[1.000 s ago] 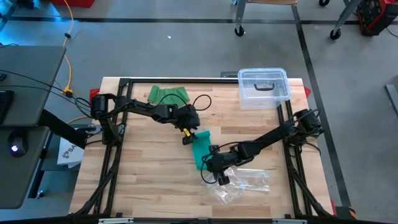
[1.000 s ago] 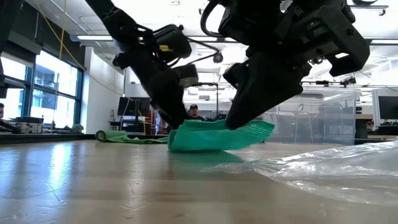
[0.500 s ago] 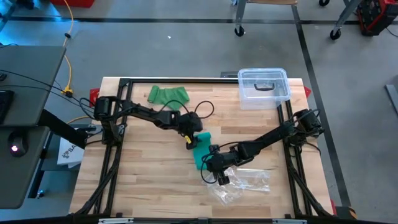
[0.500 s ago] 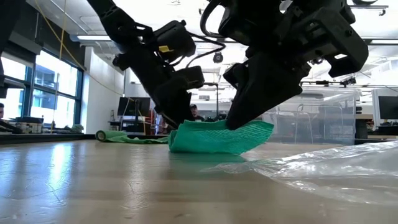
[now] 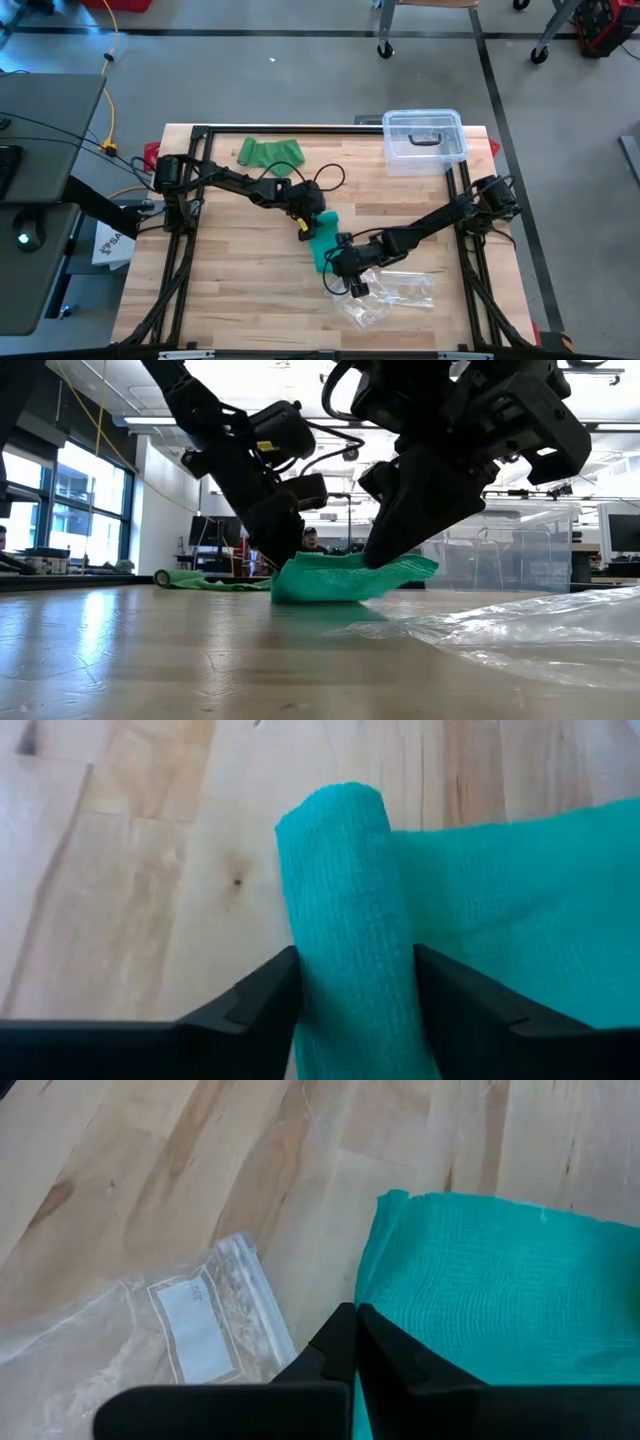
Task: Roll bandage
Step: Roll the blue bandage
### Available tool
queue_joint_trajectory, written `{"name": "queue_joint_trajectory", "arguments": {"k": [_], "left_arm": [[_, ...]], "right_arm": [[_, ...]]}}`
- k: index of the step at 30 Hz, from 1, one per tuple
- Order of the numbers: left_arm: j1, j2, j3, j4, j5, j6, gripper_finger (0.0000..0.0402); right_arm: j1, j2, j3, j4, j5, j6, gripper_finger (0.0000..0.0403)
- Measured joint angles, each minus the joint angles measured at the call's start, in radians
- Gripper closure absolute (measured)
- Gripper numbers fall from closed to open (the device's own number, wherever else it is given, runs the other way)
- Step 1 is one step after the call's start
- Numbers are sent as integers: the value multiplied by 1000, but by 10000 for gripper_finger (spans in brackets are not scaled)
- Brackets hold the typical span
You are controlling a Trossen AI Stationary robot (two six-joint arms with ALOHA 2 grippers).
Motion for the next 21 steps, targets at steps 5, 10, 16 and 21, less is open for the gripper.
{"name": "queue_joint_trajectory", "arguments": {"k": [5, 10, 16, 21], "left_arm": [[19, -5, 1, -16, -1, 29, 291], [60, -7, 2, -37, -7, 74, 325], [116, -7, 2, -41, -43, 128, 335], [151, -7, 2, -41, -78, 181, 335]], "right_arm": [[3, 0, 0, -11, -1, 17, 403], [20, 0, 0, -45, -18, 49, 403], [62, 0, 0, -56, -9, 96, 403], [89, 0, 0, -54, -8, 135, 403]]}}
